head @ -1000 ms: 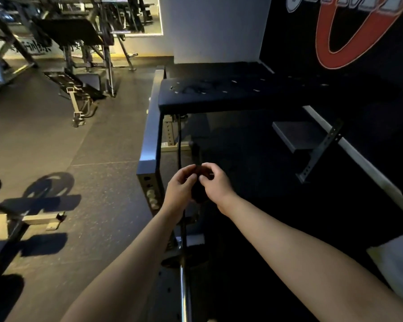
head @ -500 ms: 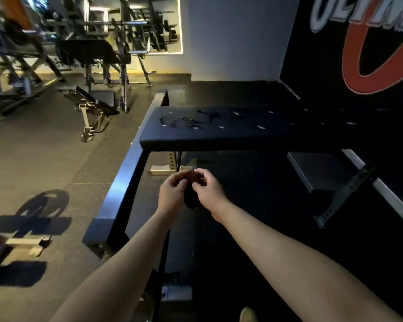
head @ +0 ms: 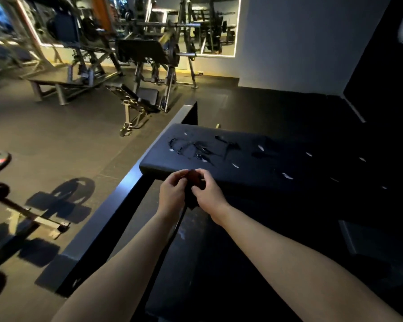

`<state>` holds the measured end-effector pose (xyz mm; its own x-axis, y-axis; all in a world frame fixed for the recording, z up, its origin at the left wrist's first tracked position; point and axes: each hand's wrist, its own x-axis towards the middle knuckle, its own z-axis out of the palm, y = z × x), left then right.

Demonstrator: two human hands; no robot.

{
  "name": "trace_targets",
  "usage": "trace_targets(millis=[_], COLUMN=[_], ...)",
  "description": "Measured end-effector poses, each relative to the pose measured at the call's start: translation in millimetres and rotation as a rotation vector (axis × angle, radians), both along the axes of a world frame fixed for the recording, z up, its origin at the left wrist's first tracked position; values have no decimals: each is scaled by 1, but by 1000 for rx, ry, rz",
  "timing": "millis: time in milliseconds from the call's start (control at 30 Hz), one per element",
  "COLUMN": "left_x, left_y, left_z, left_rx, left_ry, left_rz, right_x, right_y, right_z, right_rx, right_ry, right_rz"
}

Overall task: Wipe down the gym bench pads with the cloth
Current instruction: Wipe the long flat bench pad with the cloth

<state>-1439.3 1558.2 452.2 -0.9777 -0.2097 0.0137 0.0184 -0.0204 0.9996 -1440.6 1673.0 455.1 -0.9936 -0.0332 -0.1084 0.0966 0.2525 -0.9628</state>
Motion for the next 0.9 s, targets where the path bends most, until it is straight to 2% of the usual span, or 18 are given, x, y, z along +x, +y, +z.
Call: trace_targets(millis=[233,367,533,700,833,900], left_x=[-88,-146,-207,-249,-264,-270], left_y=[-20,-45,-80,-102,-107,-107], left_z=[-16,-21,-30,-59,-77,-77], left_rx=[-5,-77,-259,-489,-789,-853], left_ry=[-14,-47,-49,-136,-175,-216], left_rz=[70,92,144,153,231,271], right_x=[-100,-166,-237,-290,-319,-327], right_y=[-7,-30,-58,-67,-83,-87], right_z=[-4,-3,-3,-4,-35,-52], right_rx=[135,218,260,307,547,624], right_ry=[36,41,59,224,253,238], right_rz=[131,151,171,133,400,542])
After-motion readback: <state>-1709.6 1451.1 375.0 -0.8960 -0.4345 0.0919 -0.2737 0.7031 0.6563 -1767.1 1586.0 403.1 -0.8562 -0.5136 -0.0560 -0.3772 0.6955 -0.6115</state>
